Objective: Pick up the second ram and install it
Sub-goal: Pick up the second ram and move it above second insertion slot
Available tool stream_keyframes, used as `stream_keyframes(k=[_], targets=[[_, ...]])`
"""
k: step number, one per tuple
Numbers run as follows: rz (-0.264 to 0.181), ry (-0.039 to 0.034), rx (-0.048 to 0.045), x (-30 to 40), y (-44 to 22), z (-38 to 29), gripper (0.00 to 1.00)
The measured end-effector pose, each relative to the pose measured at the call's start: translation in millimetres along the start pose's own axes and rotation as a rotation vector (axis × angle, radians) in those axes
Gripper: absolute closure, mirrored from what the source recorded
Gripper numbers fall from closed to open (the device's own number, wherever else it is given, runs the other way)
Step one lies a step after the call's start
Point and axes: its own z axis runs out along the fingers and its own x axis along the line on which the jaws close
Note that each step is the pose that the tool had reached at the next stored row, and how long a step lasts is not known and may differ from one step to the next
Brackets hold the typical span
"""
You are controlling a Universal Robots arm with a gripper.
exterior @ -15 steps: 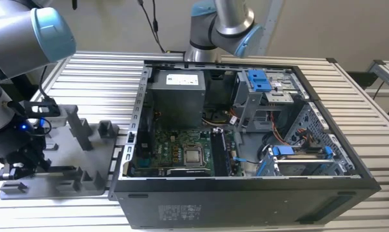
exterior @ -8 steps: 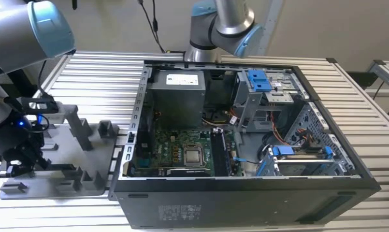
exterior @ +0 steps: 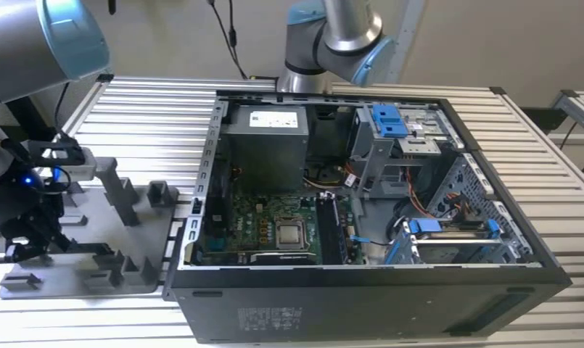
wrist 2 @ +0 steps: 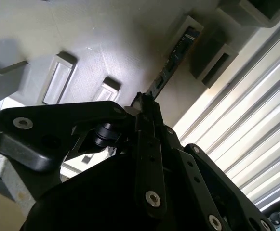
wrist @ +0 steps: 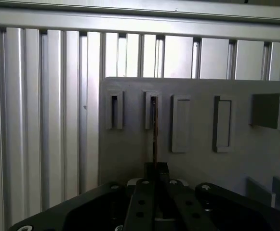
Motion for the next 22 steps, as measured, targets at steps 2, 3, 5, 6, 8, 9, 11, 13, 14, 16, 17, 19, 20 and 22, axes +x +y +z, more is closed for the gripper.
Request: stream_keyframes(k=[2,3,5,6,8,9,11,13,14,16,17,19,20,22], targets=[[0.003,0.0,0.0001,-0.1,0.0,-1.7,0.86],[0.004,-0.0001,0.0003,-0.1,0.0,-2.8,0.86],[0.006,-0.0001,0.0004,-0.3,0.0,-5.2,0.86],[0.007,-0.0001,0.0004,-0.4,0.0,-6.4,0.86],[0.009,-0.0001,0.0005,-0.5,0.1,-8.8,0.86],[0.01,-0.0001,0.0006,-0.6,0.1,-10.1,0.86],[0.01,-0.0001,0.0007,-0.8,0.1,-12.6,0.86],[0.011,-0.0001,0.0007,-0.9,0.1,-15.0,0.86],[0.011,-0.0002,0.0008,-1.0,0.1,-15.9,0.86],[0.011,-0.0001,0.0013,-1.0,0.2,-17.0,0.86],[0.011,-0.0002,0.0021,-1.0,0.1,-17.3,0.86],[0.011,-0.0002,0.0057,-1.1,0.2,-17.6,0.86],[0.011,-0.0002,0.0086,-1.1,0.2,-17.7,0.86],[0.011,0.0001,0.0122,-1.1,0.1,-18.5,0.86]])
